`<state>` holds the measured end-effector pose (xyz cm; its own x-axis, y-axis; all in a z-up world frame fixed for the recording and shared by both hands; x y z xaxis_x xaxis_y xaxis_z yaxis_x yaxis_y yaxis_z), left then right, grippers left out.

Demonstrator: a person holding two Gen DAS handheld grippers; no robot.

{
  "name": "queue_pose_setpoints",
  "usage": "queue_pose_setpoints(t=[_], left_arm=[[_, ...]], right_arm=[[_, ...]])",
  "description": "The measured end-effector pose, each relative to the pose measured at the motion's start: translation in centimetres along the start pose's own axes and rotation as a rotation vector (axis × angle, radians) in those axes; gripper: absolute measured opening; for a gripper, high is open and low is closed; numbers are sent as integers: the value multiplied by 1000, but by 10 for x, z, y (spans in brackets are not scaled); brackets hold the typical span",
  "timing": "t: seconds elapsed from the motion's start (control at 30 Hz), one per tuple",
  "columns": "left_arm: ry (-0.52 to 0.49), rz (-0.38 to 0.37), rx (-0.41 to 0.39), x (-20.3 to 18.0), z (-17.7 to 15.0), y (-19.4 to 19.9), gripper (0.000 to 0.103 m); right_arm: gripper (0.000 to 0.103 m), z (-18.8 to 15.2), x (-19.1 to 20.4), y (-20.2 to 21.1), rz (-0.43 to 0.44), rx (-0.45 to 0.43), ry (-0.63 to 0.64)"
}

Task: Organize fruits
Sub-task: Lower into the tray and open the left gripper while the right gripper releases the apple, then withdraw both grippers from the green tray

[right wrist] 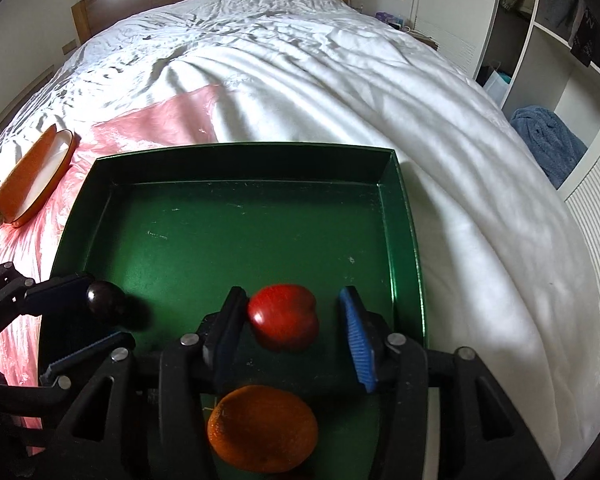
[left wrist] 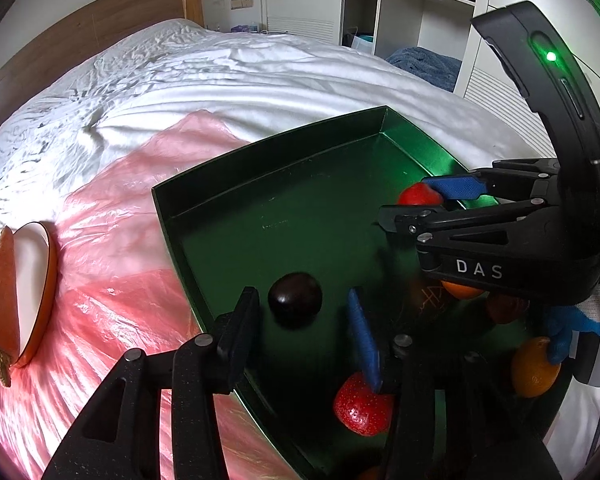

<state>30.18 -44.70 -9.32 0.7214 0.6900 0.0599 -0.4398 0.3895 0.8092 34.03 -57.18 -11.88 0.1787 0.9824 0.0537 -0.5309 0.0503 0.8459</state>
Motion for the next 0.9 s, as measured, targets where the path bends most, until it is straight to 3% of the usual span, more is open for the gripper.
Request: queue_pose_setpoints(t=[0.27,0.57,0.9], left_arm=[[-10,19,-23,-2,4,17,52],[-9,21,-57,-1,1,58,53],[56,24,-74,2,-20,110,57]], right_arm=[[103,0,4,8,-13,-16,11],[103,8,8,47,-26,-74,1],[103,-17,20,92,-16,-116,-40]])
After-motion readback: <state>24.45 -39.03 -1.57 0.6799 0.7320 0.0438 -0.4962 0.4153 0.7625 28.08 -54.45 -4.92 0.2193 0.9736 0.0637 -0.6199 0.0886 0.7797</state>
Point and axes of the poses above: each gripper's, at about its wrist camera, not at the fingertips, and y roughly against the way its jaws point, x to its left, z to its top, the point moved 6 cm from there along -y, roughly the way its jaws point, and after that the axes turned 7 degrees about -y, right-handed, at the moved point
